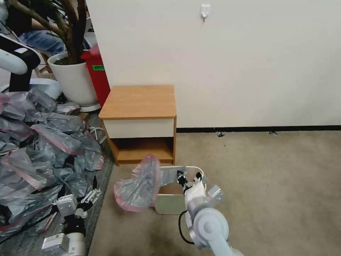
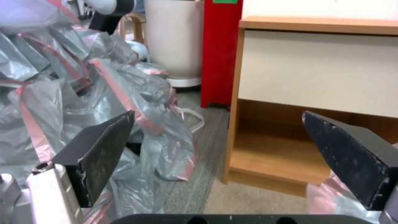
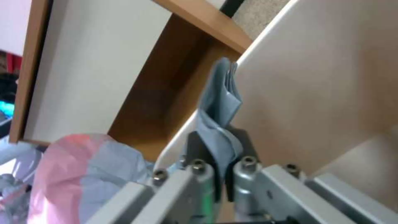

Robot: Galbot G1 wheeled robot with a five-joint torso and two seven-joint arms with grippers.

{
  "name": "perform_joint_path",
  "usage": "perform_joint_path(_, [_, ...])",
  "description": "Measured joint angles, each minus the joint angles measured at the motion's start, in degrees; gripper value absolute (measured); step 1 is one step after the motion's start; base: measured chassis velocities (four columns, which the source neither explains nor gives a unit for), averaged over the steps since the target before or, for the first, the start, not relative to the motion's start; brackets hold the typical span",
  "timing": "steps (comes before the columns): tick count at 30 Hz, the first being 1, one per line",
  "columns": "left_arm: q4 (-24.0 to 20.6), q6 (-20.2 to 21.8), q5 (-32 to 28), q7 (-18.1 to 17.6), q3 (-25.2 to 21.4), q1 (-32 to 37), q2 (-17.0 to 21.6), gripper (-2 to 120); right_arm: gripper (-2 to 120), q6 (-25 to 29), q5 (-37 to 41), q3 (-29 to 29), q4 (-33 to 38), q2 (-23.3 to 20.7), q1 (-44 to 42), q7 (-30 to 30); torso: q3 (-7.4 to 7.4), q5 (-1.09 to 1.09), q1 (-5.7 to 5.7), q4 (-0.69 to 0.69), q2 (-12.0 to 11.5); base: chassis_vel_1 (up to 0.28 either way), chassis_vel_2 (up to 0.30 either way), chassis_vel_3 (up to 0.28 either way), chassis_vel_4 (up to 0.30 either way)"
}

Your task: Pick up the garbage bag from the table and place it over the trash can.

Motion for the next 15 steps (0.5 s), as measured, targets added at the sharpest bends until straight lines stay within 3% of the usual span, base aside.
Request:
perform_joint_path(3, [0.3,0.0,0.0,0.0,0.2,-0.3,0.0,100,20,0.0,-2.4,-0.4,0.4,-0.2,-0.7,-0.4,0.00,0.00,0.00,0.00,0.0,0.000,0.000,0.000,0.000])
perform_joint_path(5, [0.4,0.0,0.1,0.0,0.2,-0.3,0.0,100,22,0.0,-2.7,-0.5,0.4,-0.2,-0.8,-0.4,0.00,0.00,0.00,0.00,0.0,0.000,0.000,0.000,0.000])
perform_joint_path(8, [0.8,-0.1,0.1,0.0,0.5,-0.4,0.1,100,38,0.0,-4.2,-0.4,1.1,-0.5,-1.1,-0.4,0.01,0.00,0.00,0.00,0.0,0.000,0.000,0.000,0.000])
perform_joint_path(15, [1.8,-0.1,0.4,0.0,1.3,-1.3,0.3,100,62,-0.1,-6.0,0.6,1.7,-1.3,-1.1,-0.4,0.01,0.00,0.00,0.00,0.0,0.000,0.000,0.000,0.000])
